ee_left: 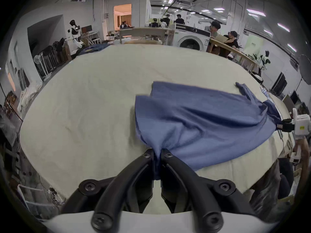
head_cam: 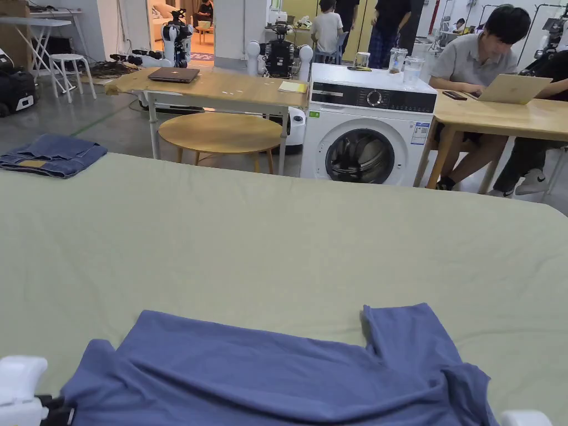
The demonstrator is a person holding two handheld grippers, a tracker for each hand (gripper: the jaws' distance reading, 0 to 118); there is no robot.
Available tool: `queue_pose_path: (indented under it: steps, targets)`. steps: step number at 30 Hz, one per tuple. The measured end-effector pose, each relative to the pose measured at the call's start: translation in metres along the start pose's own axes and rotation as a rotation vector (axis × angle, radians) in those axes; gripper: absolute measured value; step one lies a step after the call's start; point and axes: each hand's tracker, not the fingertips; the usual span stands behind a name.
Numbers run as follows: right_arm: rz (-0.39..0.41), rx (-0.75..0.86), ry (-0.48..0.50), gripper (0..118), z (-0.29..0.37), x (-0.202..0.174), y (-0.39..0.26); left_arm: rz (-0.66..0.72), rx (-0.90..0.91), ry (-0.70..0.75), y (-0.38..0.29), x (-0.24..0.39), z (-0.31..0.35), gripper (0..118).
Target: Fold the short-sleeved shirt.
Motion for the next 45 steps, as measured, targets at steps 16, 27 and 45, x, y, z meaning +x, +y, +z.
queue_pose_path:
  steps: [16, 27, 45]
  targets:
    - [-0.071, 0.079, -0.044, 65, 0.001, -0.015, -0.016, -0.016, -0.067, 0.092, -0.03, 0.011, -0.029, 34]
    - [-0.073, 0.511, 0.008, 21, 0.047, -0.081, 0.029, -0.07, 0.406, 0.027, 0.008, 0.069, 0.018, 35]
    - [-0.059, 0.502, 0.053, 0, 0.019, -0.115, 0.05, 0.075, 0.051, -0.028, 0.149, -0.005, -0.116, 9]
